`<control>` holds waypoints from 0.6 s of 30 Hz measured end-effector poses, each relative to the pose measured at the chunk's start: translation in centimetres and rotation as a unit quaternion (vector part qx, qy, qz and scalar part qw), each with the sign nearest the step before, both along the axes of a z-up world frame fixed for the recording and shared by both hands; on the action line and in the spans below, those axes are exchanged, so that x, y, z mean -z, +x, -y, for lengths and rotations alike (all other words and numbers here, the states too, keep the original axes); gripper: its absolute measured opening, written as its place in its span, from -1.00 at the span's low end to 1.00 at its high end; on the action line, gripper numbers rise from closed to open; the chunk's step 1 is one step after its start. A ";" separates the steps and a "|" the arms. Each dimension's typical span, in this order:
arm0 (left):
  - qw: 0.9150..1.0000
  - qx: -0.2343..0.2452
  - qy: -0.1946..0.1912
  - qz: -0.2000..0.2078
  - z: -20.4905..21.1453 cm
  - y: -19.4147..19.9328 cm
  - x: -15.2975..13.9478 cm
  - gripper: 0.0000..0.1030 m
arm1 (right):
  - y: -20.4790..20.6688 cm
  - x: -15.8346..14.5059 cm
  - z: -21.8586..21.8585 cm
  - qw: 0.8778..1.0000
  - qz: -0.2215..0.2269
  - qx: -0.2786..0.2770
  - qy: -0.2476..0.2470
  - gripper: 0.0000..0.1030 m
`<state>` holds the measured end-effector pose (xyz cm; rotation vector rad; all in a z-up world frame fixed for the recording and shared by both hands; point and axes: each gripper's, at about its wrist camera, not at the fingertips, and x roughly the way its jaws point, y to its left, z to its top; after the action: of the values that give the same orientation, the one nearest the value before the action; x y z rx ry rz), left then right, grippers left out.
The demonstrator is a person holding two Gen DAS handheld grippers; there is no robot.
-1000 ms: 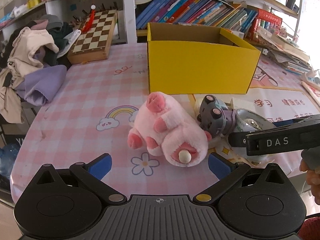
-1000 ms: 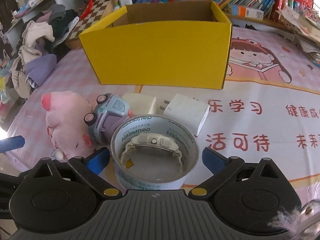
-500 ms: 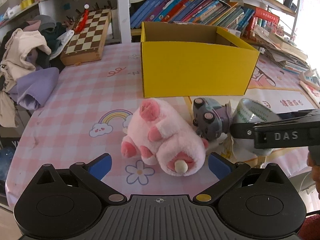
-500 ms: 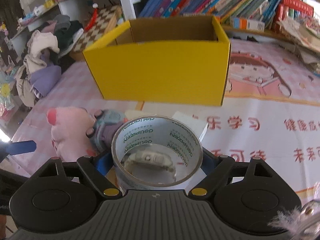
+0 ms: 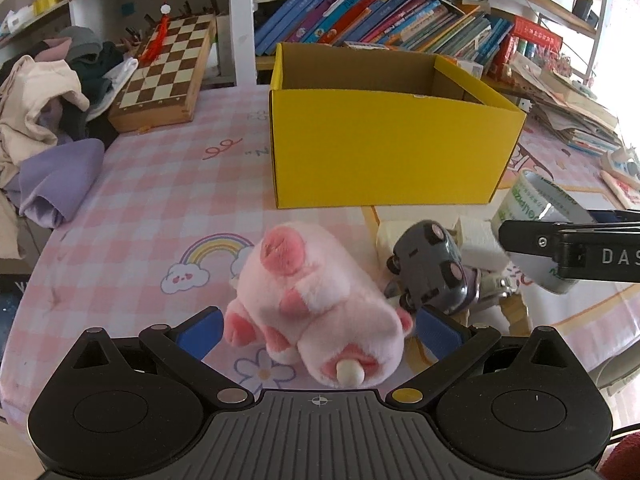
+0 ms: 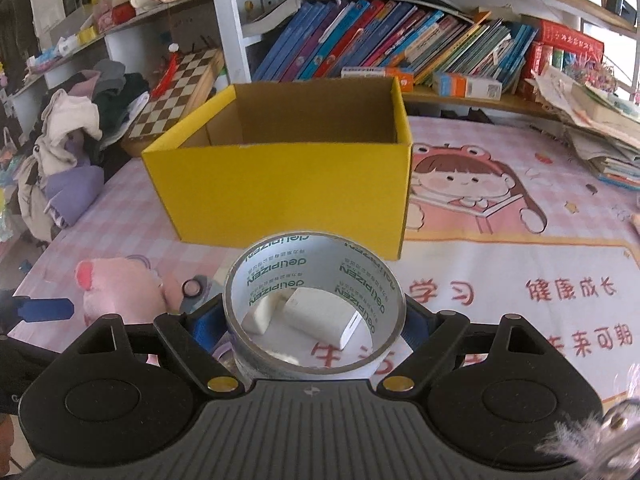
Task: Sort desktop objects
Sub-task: 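Close the left tool on the pink plush pig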
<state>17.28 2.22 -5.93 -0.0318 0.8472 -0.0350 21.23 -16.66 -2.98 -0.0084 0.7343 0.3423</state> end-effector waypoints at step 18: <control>0.999 -0.001 -0.030 0.013 -1.2 0.4 -0.8 0.82 | 0.4 -0.8 -0.3 0.999 0.025 0.019 -0.014 0.65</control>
<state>17.70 3.44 -5.15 -0.0893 0.8192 -0.0584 21.65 -16.36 -2.19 -0.0294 0.6898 0.2945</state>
